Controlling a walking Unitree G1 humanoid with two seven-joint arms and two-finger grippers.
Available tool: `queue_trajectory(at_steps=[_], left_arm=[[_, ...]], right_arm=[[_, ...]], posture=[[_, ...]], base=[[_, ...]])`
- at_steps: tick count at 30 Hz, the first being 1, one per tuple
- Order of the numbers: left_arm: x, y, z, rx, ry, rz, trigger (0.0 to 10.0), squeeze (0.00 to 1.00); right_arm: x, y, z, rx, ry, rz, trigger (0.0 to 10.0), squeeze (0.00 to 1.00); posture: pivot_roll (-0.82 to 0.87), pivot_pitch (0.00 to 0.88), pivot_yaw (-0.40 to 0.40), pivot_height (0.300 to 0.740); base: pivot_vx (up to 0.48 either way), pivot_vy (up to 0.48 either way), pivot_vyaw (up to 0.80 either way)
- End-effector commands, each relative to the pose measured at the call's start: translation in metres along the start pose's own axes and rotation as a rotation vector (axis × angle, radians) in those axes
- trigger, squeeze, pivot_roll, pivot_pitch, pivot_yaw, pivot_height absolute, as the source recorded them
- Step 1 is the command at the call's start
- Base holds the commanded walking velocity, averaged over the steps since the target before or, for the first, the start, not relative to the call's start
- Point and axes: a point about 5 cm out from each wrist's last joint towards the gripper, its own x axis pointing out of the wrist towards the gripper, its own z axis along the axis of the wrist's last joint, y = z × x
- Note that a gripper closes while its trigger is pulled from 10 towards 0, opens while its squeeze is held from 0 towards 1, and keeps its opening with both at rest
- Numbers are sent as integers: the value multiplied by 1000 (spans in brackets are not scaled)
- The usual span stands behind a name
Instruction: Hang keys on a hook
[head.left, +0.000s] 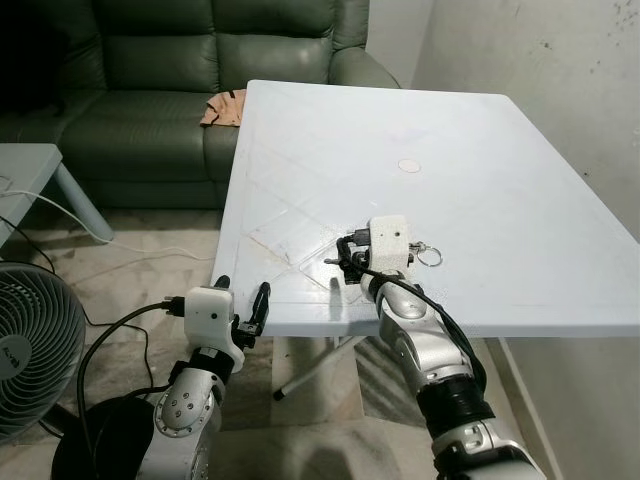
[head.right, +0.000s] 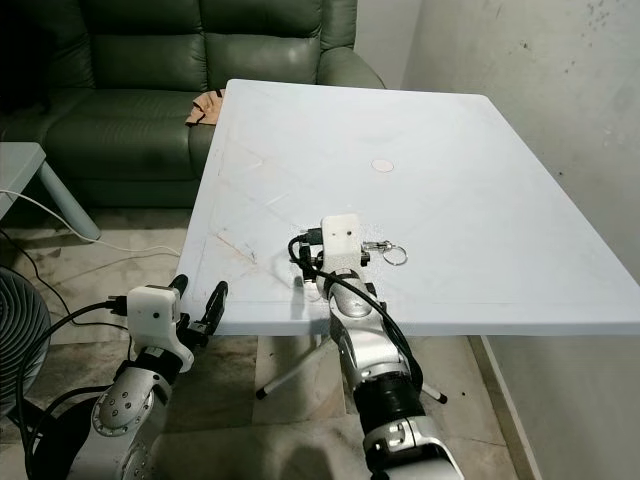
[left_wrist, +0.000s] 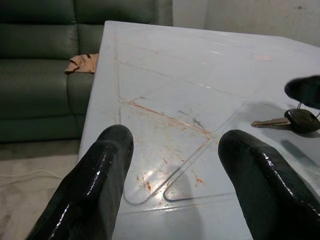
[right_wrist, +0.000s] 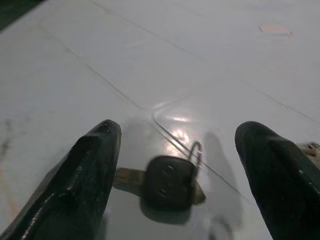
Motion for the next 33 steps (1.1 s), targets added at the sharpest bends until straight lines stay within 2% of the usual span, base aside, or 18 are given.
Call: queue_trajectory(at_steps=[1, 5, 6, 7, 9, 10, 11, 12, 20, 21, 23, 28, 31, 32, 33], left_arm=[[0, 0, 4, 0, -17, 1, 10000, 0], [-1, 0, 4, -2, -16, -1, 10000, 0], [-1, 0, 4, -1, -16, -1, 10000, 0], [-1, 0, 4, -2, -16, -1, 10000, 0], [-1, 0, 5, -6, -17, 0, 10000, 0], [-1, 0, 5, -8, -17, 0, 10000, 0], [-1, 0, 5, -9, -17, 1, 10000, 0], [-1, 0, 5, -8, -17, 1, 10000, 0], [-1, 0, 4, -6, -16, 2, 10000, 0], [-1, 0, 4, -6, -16, 2, 10000, 0], [-1, 0, 5, -4, -15, 3, 10000, 0], [-1, 2, 5, -2, -16, 6, 10000, 0], [-1, 2, 5, -3, -17, 7, 10000, 0], [-1, 1, 5, -1, -17, 7, 10000, 0], [-1, 1, 5, -2, -17, 7, 10000, 0]], right_arm=[[1, -2, 2, 1, -4, -15, 10000, 0], [2, -9, -2, 13, 7, -39, 9765, 0], [2, -9, -2, 8, 11, -42, 8314, 0], [2, -10, -3, 2, 15, -44, 5804, 0], [1, -13, -7, -8, 26, -48, 4627, 0], [1, -13, -7, -11, 26, -47, 4627, 0], [1, -13, -8, -16, 27, -45, 4039, 0], [0, -12, -9, -15, 29, -43, 2392, 0], [0, -10, -12, -21, 34, -24, 2471, 0], [0, -10, -12, -21, 34, -24, 3490, 0], [0, -6, -15, -11, 54, -9, 10000, 0], [-1, -3, -19, -8, 71, 1, 10000, 0], [-1, -3, -21, -20, 78, -6, 9608, 0], [-1, -3, -21, -22, 78, -7, 8549, 0], [-1, -3, -22, -26, 81, -8, 8000, 0]], posture=[[0, 74, -62, 740], [-5, 77, -60, 740], [-5, 79, -60, 740], [-5, 79, -60, 740], [-7, 81, -61, 740], [-8, 80, -60, 740], [-8, 81, -61, 740], [-8, 81, -61, 740], [-8, 81, -60, 740], [-8, 81, -60, 740], [-4, 79, -58, 740], [-2, 78, -57, 740], [-1, 78, -57, 740], [-1, 79, -57, 740], [-1, 79, -57, 740]], base=[[0, 0, 0], [0, 0, 0], [0, 0, 0], [0, 0, 0], [0, 0, 0], [0, 0, 0], [0, 0, 0], [0, 0, 0], [0, 0, 0], [0, 0, 0], [0, 0, 0], [0, 0, 0], [0, 0, 0], [0, 0, 0], [0, 0, 0]])
